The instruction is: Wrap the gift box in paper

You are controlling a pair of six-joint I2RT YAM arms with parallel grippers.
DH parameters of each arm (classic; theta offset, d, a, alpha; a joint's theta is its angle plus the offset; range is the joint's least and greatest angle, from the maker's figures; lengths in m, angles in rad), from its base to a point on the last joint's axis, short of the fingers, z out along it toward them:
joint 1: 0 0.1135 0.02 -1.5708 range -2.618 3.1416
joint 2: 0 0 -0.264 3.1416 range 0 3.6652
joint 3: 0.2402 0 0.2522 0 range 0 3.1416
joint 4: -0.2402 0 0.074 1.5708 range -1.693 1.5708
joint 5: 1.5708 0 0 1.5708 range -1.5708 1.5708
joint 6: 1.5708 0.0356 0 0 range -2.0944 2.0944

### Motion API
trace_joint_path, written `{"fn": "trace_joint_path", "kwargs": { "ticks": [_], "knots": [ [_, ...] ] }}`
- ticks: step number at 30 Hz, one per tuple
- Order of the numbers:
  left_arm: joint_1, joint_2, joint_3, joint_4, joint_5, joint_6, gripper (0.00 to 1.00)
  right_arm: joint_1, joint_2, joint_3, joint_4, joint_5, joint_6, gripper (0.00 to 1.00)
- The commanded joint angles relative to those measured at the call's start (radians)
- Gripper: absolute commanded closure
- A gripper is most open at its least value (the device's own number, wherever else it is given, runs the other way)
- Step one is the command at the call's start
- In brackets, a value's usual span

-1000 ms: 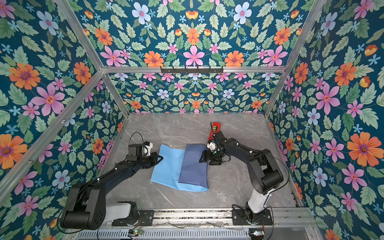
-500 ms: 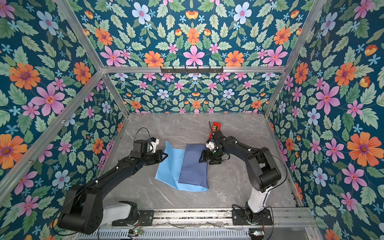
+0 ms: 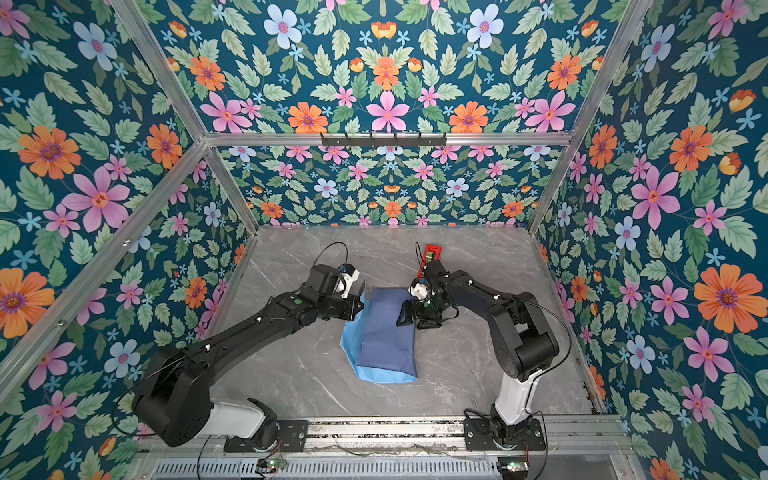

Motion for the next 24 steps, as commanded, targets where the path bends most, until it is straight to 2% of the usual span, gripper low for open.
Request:
{"fn": "trace_joint_path", "kwargs": {
  "ticks": [1,7,12,24],
  "knots": [
    [-0.051,0.034,0.051,-0.107,-0.122,0.048,1.0,0.006,0.014,-0.011,-0.093,0.115,-0.016,0.19],
    [-0.151,0.125,0.155,-0.206,-0.2,0.091,1.0,0.005,0.015,-0.009,-0.089,0.113,-0.013,0.19],
    [-0.199,0.191,0.2,-0.214,-0.178,0.073,1.0,0.005,0.011,-0.015,-0.077,0.106,-0.003,0.19],
    [-0.225,0.256,0.179,-0.17,-0.143,-0.004,1.0,0.005,-0.006,-0.025,-0.047,0.076,0.02,0.19]
  ]
}}
